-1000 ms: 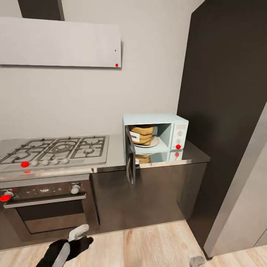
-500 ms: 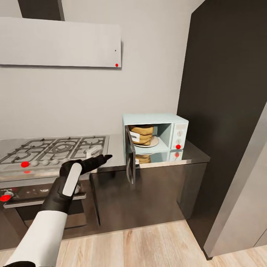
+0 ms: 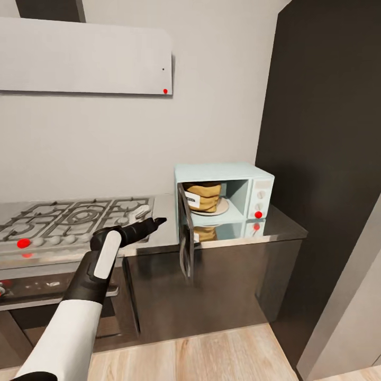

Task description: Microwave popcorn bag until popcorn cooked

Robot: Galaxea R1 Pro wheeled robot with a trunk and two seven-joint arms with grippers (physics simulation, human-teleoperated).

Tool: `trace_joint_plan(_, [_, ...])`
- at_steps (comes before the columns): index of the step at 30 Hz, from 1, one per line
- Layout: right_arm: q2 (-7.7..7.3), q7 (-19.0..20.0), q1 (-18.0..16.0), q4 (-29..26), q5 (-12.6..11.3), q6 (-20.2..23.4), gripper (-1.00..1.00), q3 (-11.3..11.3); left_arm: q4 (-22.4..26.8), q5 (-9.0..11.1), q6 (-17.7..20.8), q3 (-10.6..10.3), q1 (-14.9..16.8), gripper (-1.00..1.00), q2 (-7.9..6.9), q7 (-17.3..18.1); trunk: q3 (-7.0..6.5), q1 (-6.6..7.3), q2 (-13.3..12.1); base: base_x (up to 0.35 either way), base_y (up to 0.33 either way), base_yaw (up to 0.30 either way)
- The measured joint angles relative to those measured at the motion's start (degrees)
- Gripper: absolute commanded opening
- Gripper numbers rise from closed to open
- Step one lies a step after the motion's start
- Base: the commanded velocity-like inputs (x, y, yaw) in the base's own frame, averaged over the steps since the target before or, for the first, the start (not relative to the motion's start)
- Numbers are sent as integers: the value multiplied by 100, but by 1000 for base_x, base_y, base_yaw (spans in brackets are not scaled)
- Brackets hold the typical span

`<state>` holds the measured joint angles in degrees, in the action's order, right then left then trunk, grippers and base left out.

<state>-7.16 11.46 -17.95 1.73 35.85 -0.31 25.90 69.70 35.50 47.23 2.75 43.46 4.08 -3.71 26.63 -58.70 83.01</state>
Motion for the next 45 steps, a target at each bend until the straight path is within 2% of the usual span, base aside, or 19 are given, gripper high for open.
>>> trace_joint_plan(2, [0,-4,0,0,0,-8,100,4,-5,86,1,-4,0,100,10,8,0,0,0,14,0,0])
trace_joint_plan(5, [0,-5,0,0,0,3,100,5,-60,533,16,-57,0,100,23,89,0,-1,0,3,0,0])
trace_joint_plan(6, [3,-6,0,0,0,7,100,3,-104,689,40,-215,0,100,24,165,0,-1,0,0,0,0])
trace_joint_plan(7, [5,-11,0,0,-3,-2,100,1,-176,782,69,-517,0,100,21,246,0,-1,0,0,0,0])
trace_joint_plan(8, [7,-17,0,-1,-6,-15,100,4,-233,796,81,-746,0,100,18,291,0,-1,0,0,0,0])
trace_joint_plan(9, [8,-26,0,-1,-13,-35,100,7,-330,847,87,-1154,0,100,20,349,0,-1,0,0,0,-47])
trace_joint_plan(10, [8,-28,0,-2,-16,-38,100,8,-355,862,88,-1300,0,100,20,369,0,-1,0,0,0,-140])
trace_joint_plan(21, [25,-171,1,6,-19,15,100,8,-329,855,79,-1472,2,100,37,578,-32,-1,0,0,0,-260])
trace_joint_plan(23, [25,-171,1,5,-19,15,100,8,-305,863,37,-1610,1,100,117,616,-39,-1,0,0,0,-273])
trace_joint_plan(25, [25,-171,1,4,-19,15,100,9,-288,805,-2,-1751,1,100,332,595,-45,-1,0,0,0,-273])
trace_joint_plan(26, [25,-171,1,5,-19,15,100,9,-285,635,-9,-1735,4,100,421,557,-49,-1,0,0,0,-273])
trace_joint_plan(31, [25,-171,1,8,-19,15,100,9,-294,391,-4,-1417,2,100,447,520,-65,-1,0,0,0,-273])
trace_joint_plan(33, [25,-171,1,6,-19,15,100,7,-287,173,-4,-1346,3,100,460,451,-73,-1,0,0,0,-273])
trace_joint_plan(35, [25,-171,1,7,-19,15,100,9,-285,-138,-3,-1444,4,100,491,87,-80,-1,0,0,0,-273])
trace_joint_plan(36, [25,-171,1,7,-19,15,100,9,-287,-310,-137,-1616,3,100,502,-112,-83,-1,0,0,0,-273])
trace_joint_plan(37, [25,-171,1,7,-19,13,100,9,-288,-182,-5,-1575,3,100,512,-262,-86,-1,0,0,0,-273])
trace_joint_plan(39, [25,-171,1,8,-19,13,100,9,-241,-408,29,-1509,2,100,544,-471,-93,-1,0,0,0,-273])
trace_joint_plan(41, [25,-171,1,8,-19,13,100,9,-129,-97,-5,-1755,1,100,557,-480,-100,-1,0,0,0,-273])
trace_joint_plan(45, [25,-171,1,5,-19,10,100,9,-10,-109,-4,-1758,1,100,554,-501,-113,-1,0,0,0,-273])
